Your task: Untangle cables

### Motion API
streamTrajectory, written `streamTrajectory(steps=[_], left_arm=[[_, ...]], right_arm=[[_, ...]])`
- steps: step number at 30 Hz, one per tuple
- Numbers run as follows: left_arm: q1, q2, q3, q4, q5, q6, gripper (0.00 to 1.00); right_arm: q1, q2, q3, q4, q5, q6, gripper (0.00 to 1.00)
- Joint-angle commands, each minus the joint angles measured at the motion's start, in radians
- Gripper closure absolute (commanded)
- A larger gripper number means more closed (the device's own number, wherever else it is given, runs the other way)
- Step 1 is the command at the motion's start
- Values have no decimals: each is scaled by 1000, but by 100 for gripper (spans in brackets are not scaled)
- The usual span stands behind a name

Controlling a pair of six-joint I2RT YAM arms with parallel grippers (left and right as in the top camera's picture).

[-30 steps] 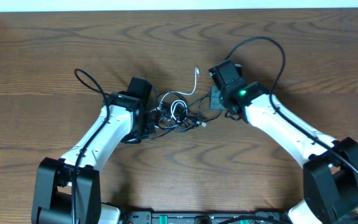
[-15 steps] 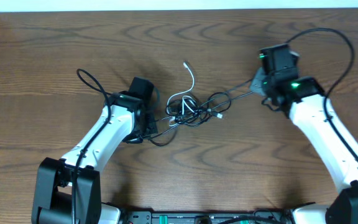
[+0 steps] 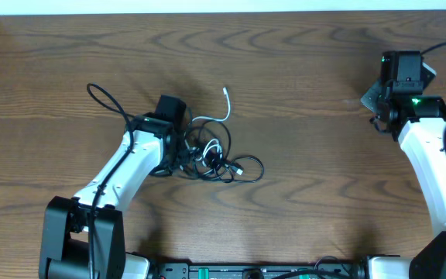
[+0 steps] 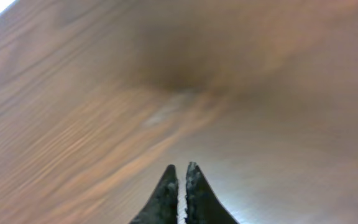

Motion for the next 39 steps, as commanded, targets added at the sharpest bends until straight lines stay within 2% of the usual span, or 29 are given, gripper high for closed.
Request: streamTrajectory(steps=[1,3,6,9,12,17,22,27,34,39], left_arm=[[0,5,-4,77,263,150,93],[1,5,-4,133,397,222,93],[1,5,-4,170,444,243,92],[1,5,-4,179,444,243,92],[1,5,-4,183,444,243,92],[1,5,-4,209,473,243,93],[1,5,-4,272,606,251,93],[1,5,-4,322,687,251,92],[1,5,-4,335,710,251,93],[1,5,-4,335,710,251,93]], right_arm=[[24,-21,8,35,-420,-188,91],[49,-21,8,38,-588,-282,81],[98,-19,7,25,-733,-385,67],[165,-15,7,-11,-772,-449,57],[231,-2,6,-48,-763,-481,51],[341,46,6,-72,-753,-481,51],[441,111,6,-64,-725,-462,53],[509,175,6,-43,-632,-376,54],[559,252,6,-6,-439,-156,55],[575,306,6,46,-435,-104,57]])
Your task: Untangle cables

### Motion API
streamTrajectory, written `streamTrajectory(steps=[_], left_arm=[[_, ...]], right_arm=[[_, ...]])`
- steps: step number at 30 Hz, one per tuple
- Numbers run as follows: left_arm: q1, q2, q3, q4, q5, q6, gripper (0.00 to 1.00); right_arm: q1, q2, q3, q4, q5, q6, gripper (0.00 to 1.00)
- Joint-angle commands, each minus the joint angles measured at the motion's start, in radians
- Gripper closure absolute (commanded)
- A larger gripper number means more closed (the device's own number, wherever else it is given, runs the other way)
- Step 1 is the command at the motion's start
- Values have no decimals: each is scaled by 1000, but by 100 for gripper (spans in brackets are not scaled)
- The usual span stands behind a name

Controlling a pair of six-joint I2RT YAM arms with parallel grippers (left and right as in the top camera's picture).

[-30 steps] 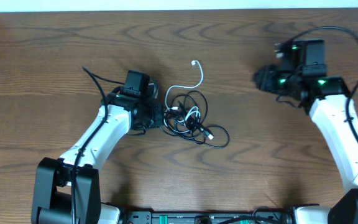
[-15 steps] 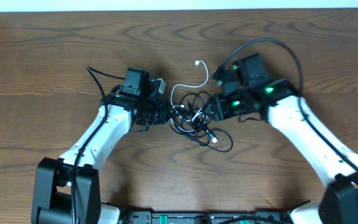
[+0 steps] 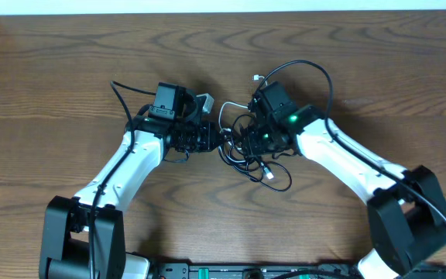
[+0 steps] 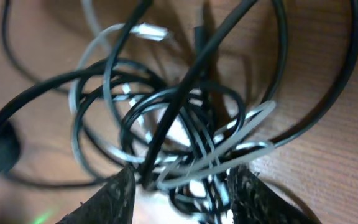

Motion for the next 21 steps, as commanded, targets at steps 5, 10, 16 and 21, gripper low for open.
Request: streamTrajectory(steps=[5,10,16,21], left_arm=[[2,5,-4,5,29,13,92],[2,5,-4,1,28,14,93],[2,5,-4,-72,-97,14,93],[2,5,-4,-135,-310,12,93]], right_arm=[[19,64,5,21,49,163,69],[12,65,7,36,87,174,99],[-51,5,24,24,53,150,99],[-135,-146,37,24,31,124,99]])
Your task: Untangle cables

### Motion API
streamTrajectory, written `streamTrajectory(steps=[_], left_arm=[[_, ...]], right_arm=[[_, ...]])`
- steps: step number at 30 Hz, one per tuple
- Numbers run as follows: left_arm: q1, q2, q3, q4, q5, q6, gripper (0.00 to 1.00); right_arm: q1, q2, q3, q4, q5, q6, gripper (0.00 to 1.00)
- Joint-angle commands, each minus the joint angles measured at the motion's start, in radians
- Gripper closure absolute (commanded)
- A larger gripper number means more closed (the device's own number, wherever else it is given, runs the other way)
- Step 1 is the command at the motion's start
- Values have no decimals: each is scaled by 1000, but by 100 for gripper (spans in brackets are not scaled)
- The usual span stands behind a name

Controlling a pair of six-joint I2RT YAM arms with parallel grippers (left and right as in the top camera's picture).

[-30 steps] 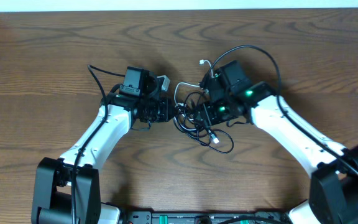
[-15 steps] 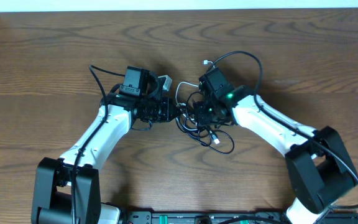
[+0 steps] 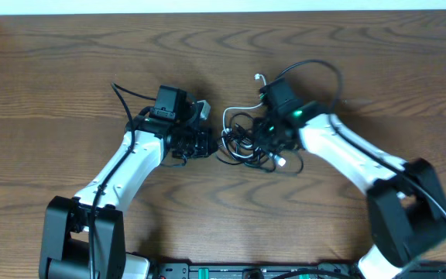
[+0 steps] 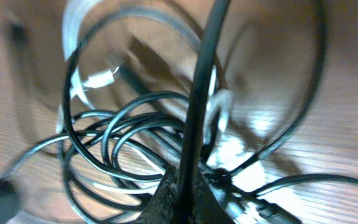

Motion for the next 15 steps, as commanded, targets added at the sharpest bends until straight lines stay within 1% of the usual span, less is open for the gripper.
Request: streamTrajectory(steps=[1,3,10,12,15], left_arm=[[3,5,-4,-34,-216,12,92],[4,5,-4,-43,-243,10,93],[4,5,-4,-45,-245,10,93],[4,5,-4,-57,-267,9,93],[4,5,-4,-99,-328,9,92]], right_arm=[[-75,-169,39,5,5,-21,99],[-109,-230,40,5,5,-21,99],[-207,-404,40,-17,7,-37,99],[-239,-444,40,-27,32,-35,99],[-284,-476,40,-71,121,-35,99]])
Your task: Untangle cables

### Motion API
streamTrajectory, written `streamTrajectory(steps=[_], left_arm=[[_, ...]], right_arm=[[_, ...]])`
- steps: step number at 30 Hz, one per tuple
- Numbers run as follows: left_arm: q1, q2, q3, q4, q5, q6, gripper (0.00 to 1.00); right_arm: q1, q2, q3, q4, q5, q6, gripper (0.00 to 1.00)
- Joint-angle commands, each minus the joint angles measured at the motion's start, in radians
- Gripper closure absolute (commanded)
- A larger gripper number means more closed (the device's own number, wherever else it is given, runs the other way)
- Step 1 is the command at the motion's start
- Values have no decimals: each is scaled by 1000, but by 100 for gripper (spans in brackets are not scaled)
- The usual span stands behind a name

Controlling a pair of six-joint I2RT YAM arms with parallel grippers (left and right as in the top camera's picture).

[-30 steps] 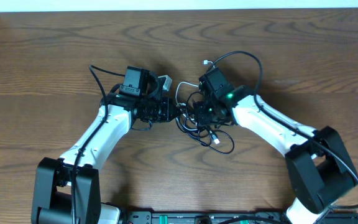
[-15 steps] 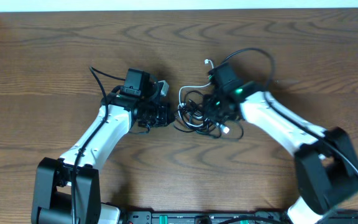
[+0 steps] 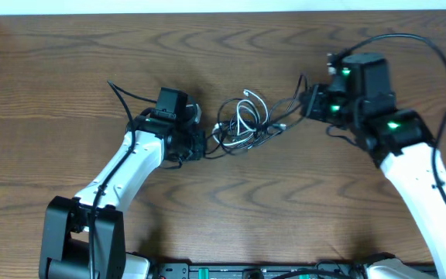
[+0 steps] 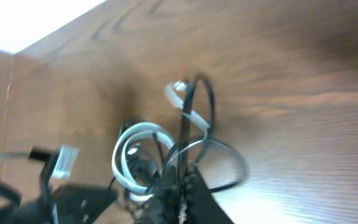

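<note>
A tangle of black and white cables lies on the wooden table between the two arms, stretched out sideways. My left gripper grips its left end; the jaws are small in the overhead view but look shut on it. My right gripper is to the right of the tangle, shut on a black cable that runs back into the knot. In the right wrist view the gripper pinches that black strand, with white cable loops and a white plug beyond it.
The brown wooden table spreads wide on all sides. A white strip runs along its far edge. The arms' own black leads arc above the left arm and the right arm.
My right gripper, still shut on the black cable, has moved up and to the right, away from the knot. The tangle is now drawn out between both grippers, with its white loops spread open.
At first my right gripper was shut and empty at the far right, with the left gripper at the tangle. Then the right gripper stood open over the knot beside the left one. It then shut on a black cable, and now holds it off to the right.
</note>
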Motion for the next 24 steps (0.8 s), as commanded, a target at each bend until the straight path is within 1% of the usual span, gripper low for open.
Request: streamTrajectory(steps=[1,2,3,4,5,7,8,11,12,13,15,16,17,18,22,24], left_arm=[[8,5,-4,-48,-132,10,92],[8,5,-4,-50,-127,10,90],[8,5,-4,-48,-115,10,75],[8,5,-4,-43,-100,10,63],[8,5,-4,-32,-74,10,56],[8,4,-3,-6,-15,10,47],[8,3,-3,9,17,10,44],[8,0,-3,35,78,10,44],[8,0,-3,39,100,13,43],[8,0,-3,40,118,21,43],[8,0,-4,39,137,31,43],[8,0,-4,39,146,38,43],[8,0,-4,39,146,40,43],[8,0,-4,43,146,40,43],[8,0,-4,57,146,40,43],[8,1,-4,58,146,40,44]], right_arm=[[-63,-47,25,-40,132,-19,99],[-68,-46,25,-55,133,-19,99],[-71,-42,25,-79,152,-19,99],[-71,-38,25,-100,180,-19,99],[-71,-35,25,-122,214,-19,99],[-70,-25,25,-163,275,-8,99],[-70,-20,25,-173,277,-8,99],[-67,-13,25,-174,199,-25,99],[-62,-8,25,-165,138,-68,99],[-56,-3,25,-160,78,-108,97],[-41,13,25,-159,-31,-167,78],[-32,23,24,-161,-71,-193,74],[-21,35,24,-166,-106,-222,67],[-8,49,24,-173,-126,-241,63],[45,132,24,-196,-134,-244,61],[71,179,24,-187,-175,-244,61]])
